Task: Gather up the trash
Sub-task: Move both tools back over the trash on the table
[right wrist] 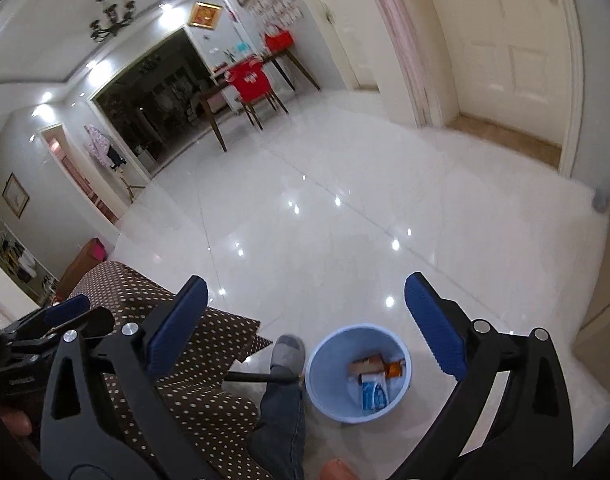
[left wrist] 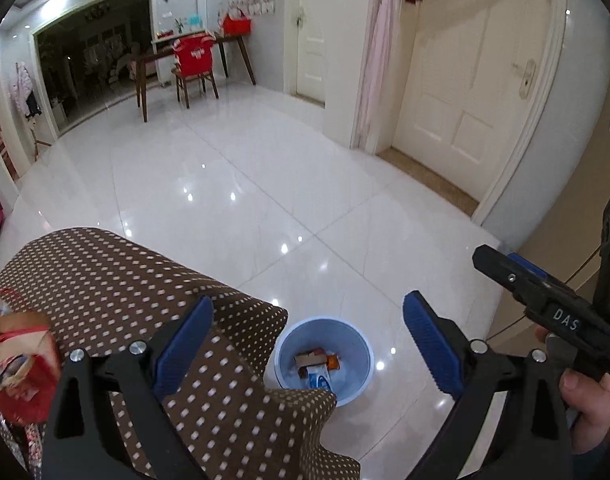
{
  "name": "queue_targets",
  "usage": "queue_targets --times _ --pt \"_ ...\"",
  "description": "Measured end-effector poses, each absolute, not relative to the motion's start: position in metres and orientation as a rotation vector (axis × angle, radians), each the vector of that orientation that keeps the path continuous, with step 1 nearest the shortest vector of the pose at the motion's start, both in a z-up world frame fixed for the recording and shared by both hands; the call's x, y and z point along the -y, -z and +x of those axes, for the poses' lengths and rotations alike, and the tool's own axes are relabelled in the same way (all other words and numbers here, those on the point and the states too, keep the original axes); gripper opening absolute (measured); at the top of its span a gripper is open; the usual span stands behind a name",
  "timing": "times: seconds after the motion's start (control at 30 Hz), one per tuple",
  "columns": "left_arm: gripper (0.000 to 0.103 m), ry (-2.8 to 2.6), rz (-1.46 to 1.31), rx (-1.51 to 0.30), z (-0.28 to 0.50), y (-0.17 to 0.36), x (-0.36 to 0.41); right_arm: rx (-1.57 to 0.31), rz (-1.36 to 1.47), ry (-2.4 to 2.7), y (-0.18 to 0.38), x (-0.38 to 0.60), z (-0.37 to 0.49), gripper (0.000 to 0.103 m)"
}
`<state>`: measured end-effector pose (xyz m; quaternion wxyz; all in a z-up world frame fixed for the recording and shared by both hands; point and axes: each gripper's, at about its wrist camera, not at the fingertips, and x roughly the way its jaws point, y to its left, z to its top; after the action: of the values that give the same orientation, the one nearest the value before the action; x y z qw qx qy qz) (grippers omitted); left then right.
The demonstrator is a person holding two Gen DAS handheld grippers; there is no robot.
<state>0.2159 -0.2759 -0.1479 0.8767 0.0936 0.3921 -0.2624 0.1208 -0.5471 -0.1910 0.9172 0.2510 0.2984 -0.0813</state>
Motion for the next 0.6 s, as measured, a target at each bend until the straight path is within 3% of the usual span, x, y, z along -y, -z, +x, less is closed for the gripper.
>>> queue_targets --times 0.6 --pt "0.094 0.452 0.076 -0.643 0.154 0.095 0.148 -0.616 0.334 -0.035 0.130 0.411 0.125 0.097"
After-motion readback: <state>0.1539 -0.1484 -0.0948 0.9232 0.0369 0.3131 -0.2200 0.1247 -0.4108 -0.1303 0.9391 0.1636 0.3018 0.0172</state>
